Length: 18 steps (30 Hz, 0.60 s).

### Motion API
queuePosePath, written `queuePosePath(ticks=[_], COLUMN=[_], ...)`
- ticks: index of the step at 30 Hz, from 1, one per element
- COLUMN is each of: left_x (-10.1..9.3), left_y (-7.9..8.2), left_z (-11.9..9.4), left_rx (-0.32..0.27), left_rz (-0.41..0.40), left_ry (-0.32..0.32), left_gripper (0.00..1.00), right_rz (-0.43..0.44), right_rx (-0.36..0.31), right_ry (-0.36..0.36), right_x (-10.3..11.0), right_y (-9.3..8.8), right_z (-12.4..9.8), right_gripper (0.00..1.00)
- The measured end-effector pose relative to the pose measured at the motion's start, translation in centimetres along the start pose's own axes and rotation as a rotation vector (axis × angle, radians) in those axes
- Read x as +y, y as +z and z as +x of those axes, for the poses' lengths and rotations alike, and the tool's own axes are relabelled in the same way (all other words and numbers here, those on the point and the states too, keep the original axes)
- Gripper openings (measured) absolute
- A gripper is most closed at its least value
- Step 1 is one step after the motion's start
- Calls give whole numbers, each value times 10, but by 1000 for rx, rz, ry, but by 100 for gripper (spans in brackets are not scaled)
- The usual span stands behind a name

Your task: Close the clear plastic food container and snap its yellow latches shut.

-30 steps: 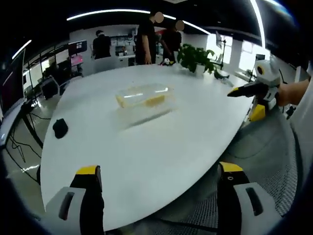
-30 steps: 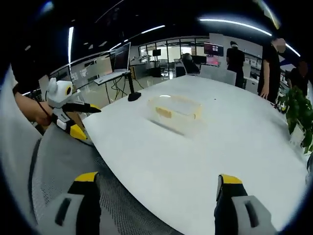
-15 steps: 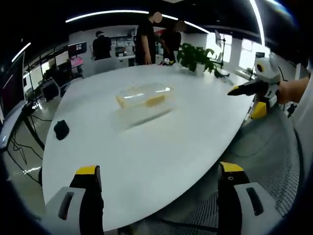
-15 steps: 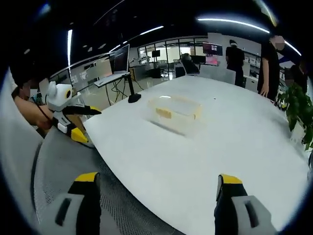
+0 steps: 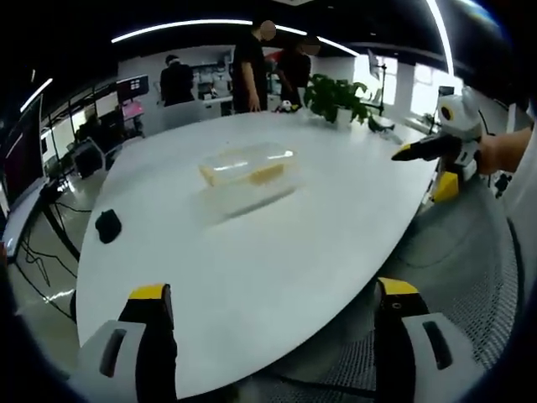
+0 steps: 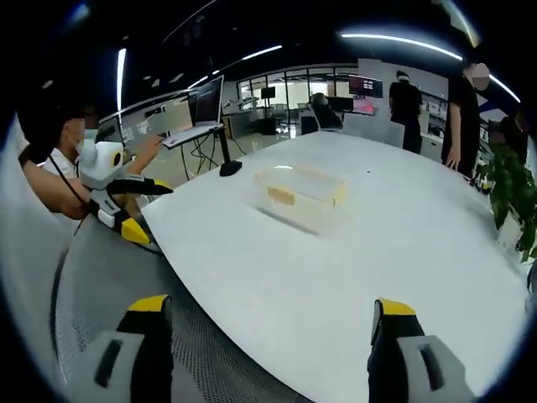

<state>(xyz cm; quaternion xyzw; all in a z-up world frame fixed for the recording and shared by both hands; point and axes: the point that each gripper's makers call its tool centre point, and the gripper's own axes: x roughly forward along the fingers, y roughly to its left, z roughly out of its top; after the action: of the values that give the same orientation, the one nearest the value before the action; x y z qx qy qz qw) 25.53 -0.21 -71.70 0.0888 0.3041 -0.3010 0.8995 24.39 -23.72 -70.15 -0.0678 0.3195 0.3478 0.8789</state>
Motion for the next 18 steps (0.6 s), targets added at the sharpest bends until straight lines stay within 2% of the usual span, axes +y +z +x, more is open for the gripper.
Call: queuePosePath(ticks=[13, 18], left_x=[0, 1], left_y=[0, 1], left_z=[0, 0], left_rx=[-4, -4], left_rz=[1, 0], left_ry=[-3, 0], left_gripper=[97, 97], right_rz=[19, -1], right_rx=[-6, 9], right_ry=[6, 13], right_x=[0, 2], right_y=[1, -1], right_z=[0, 2], right_gripper=[99, 99])
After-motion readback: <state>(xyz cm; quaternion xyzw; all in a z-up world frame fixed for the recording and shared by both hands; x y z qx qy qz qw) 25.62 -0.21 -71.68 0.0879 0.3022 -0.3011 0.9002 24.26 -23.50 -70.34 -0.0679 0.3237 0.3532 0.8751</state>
